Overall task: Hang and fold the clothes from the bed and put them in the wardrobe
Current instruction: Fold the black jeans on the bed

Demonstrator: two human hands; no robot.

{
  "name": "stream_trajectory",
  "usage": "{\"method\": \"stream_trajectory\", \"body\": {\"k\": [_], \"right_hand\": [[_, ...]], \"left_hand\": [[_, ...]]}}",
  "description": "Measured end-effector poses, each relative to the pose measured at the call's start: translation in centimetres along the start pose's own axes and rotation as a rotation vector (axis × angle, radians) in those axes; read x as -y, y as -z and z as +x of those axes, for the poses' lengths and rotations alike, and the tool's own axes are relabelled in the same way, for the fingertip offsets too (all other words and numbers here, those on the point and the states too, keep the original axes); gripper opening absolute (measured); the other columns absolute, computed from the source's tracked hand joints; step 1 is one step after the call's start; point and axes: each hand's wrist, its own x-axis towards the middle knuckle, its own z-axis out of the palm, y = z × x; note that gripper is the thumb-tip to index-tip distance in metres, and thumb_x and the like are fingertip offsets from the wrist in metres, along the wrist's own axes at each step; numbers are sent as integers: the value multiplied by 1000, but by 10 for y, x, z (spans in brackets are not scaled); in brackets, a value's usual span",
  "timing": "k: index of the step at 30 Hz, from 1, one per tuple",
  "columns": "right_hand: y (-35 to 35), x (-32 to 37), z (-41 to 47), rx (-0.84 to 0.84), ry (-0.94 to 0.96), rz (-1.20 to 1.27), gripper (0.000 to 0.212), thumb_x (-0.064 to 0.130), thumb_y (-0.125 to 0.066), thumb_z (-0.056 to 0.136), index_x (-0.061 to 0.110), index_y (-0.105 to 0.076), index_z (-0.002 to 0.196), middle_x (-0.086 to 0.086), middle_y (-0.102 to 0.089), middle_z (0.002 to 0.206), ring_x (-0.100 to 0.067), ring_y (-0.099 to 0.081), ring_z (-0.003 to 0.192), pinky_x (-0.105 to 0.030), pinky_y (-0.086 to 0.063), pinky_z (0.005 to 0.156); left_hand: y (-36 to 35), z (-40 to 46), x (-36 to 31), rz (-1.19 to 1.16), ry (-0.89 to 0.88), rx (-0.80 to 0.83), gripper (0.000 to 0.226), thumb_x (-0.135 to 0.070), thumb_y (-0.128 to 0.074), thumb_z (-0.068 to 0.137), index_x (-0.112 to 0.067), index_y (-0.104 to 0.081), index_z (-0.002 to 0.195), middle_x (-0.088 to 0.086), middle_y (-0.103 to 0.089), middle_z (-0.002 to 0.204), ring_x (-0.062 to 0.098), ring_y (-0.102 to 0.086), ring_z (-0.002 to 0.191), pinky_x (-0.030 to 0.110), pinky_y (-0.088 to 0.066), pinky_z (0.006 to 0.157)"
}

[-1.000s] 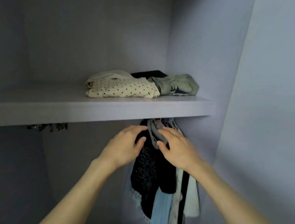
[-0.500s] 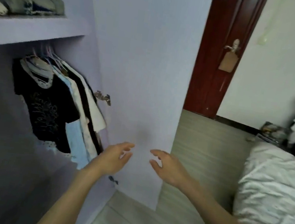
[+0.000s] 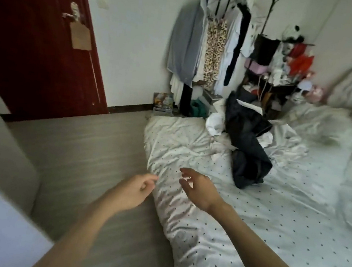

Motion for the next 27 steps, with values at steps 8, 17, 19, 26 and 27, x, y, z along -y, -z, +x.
{"method": "stream_trajectory", "body": {"k": [8, 17, 19, 26, 27], "right_hand": [[84, -133, 85, -160, -183, 104, 40, 27, -46, 98, 18, -45, 137, -3, -59, 128, -21, -55, 118, -33, -43, 97], [129, -225, 158, -214, -352, 114, 39, 26, -48, 96, 17, -48, 134, -4, -61, 124, -22, -57, 114, -34, -45, 95], [135, -240, 173, -233, -392, 93, 37, 25, -47, 96, 15, -50, 131, -6, -63, 122, -26, -57, 113, -38, -46, 93], [171, -312, 275, -294, -595, -10, 45, 27, -46, 96, 17, -39, 140, -6, -55, 133, -25, -51, 120, -36, -41, 95], [177, -320, 291, -304, -626, -8, 46, 26, -46, 96, 16, -38, 141, -7, -53, 135, -26, -49, 123, -36, -41, 97]], "left_hand": [[-47, 186, -60, 70, -113, 192, 32, -25, -45, 99, -24, -53, 130, -7, -56, 130, 4, -53, 113, 15, -40, 95], [-78, 335, -76, 90, -162, 329, 32, -23, -43, 99, -22, -52, 130, -8, -55, 131, 5, -51, 116, 15, -37, 94], [-86, 363, -77, 82, -170, 355, 33, -23, -42, 100, -23, -51, 131, -9, -54, 131, 3, -50, 116, 16, -38, 95], [-107, 504, -81, 130, -317, 454, 30, -18, -42, 99, -9, -55, 124, 4, -57, 128, 16, -54, 116, 22, -40, 92], [-106, 526, -83, 134, -324, 469, 31, -20, -42, 99, -13, -53, 127, 1, -55, 130, 14, -54, 116, 23, -40, 94]]}}
